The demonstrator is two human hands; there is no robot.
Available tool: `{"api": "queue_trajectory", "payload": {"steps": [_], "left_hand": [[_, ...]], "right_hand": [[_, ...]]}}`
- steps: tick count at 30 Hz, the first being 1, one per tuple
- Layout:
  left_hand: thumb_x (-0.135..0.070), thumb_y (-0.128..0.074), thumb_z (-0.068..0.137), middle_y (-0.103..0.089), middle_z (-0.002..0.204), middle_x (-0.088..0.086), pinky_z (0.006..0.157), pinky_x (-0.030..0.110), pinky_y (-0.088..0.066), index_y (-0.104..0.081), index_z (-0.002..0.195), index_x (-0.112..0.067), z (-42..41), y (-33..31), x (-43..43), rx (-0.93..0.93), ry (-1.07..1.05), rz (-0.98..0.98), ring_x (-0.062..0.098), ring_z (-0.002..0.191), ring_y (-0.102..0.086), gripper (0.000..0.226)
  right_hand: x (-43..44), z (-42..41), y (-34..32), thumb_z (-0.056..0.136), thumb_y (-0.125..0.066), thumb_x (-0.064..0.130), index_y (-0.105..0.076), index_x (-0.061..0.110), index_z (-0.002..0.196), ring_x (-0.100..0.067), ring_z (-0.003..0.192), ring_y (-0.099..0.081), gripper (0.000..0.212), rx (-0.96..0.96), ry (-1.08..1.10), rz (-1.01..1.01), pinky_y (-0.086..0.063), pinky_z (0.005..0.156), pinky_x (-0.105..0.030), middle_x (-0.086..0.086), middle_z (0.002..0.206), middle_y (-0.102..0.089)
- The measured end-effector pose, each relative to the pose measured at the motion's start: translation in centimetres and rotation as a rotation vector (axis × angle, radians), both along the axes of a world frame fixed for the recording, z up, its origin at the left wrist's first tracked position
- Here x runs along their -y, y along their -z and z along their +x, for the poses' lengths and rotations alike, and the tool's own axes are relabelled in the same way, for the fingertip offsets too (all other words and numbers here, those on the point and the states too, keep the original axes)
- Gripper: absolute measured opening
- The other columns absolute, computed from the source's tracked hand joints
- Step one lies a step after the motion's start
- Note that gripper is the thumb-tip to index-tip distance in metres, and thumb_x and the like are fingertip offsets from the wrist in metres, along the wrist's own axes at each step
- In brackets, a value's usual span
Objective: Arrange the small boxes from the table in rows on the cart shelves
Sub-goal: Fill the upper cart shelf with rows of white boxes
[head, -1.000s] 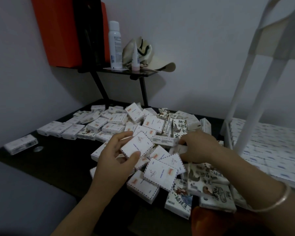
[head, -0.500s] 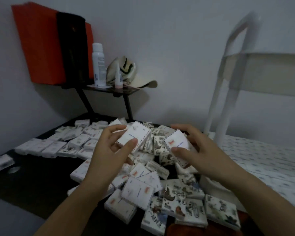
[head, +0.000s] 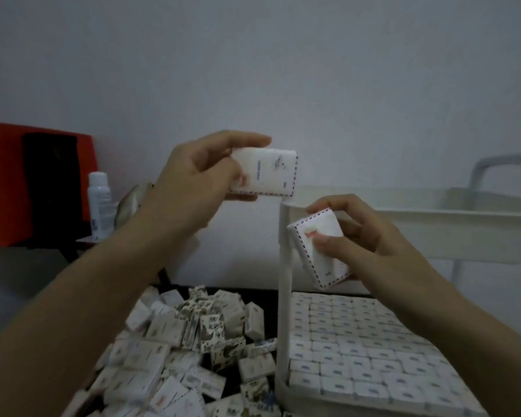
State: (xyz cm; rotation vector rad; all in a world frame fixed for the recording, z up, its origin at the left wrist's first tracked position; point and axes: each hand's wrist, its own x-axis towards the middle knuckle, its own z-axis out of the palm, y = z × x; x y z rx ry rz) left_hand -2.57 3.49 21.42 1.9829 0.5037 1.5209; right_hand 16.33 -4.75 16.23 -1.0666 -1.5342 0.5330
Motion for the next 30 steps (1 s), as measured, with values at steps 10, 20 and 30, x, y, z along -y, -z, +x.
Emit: {"api": "queue_trajectory", "payload": {"steps": [10,20,30], "left_hand": [[-0.028,-0.073,0.082,-0.064,0.106,-0.013,0.078,0.015,-0.053,-0.045,0.124,-0.032,6.0,-7.2,-2.4,-0.639,-0.179,0.545,-0.002,0.091,-0.065,0.052],[-0.033,-0.075,0.080,-0.066,0.099,-0.019,0.091,0.020,-0.045,-0.076,0.090,-0.031,6.8,-5.9,-4.8,-0.907,-0.151,0.466,0.005,0.100,-0.060,0.011],[-0.051,-0.060,0.086,-0.060,0.104,-0.028,0.109,0.042,-0.023,-0.065,0.086,-0.047,6.0,-4.3,-4.5,-0.860,-0.207,0.689,0.007,0.120,-0.036,0.007]], "right_hand": [[1.6,5.3,-5.2,0.092,-0.057,0.025,-0.058,0.022,0.100,-0.004,0.073,-0.071,0.009,0.105,0.216,0.128,-0.055,0.054,-0.019,0.010,0.079,-0.075],[-3.1,6.5,-6.9,0.089,-0.066,0.028,-0.052,0.027,0.095,-0.012,0.076,-0.069,0.015,0.095,0.538,0.496,-0.060,0.066,-0.041,0.002,0.086,-0.072],[-6.8,5.9,-7.8,0.087,-0.069,0.014,-0.063,0.012,0.099,-0.020,0.075,-0.073,0.014,0.234,0.208,-0.043,-0.061,0.068,-0.029,-0.009,0.094,-0.069]]}}
